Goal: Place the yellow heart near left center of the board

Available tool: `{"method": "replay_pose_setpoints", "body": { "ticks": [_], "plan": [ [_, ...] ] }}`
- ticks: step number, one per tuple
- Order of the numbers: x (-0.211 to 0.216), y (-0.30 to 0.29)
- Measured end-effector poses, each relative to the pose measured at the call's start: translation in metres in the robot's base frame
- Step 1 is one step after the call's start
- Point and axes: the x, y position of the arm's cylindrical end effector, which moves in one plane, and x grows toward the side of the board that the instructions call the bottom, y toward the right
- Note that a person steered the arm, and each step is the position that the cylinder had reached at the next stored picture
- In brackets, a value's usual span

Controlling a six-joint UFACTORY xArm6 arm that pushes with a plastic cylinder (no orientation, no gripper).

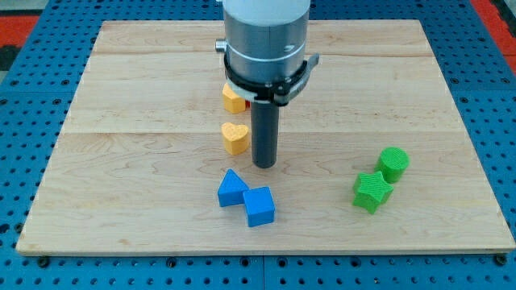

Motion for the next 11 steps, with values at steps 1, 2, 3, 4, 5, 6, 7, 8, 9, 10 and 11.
{"method": "replay_pose_setpoints", "body": {
  "ticks": [1, 2, 3, 4, 5, 6, 7, 8, 9, 10, 11],
  "plan": [
    [-0.025, -0.07],
    [-0.062, -0.07],
    [-0.056, -0.084],
    [-0.013, -0.099],
    [-0.014, -0.01],
    [-0.088, -0.019],
    [-0.12, -0.032],
    [-0.086, -0.061],
    [-0.06, -0.127],
    [-0.049, -0.186],
    [-0.067, -0.271]
  ]
}}
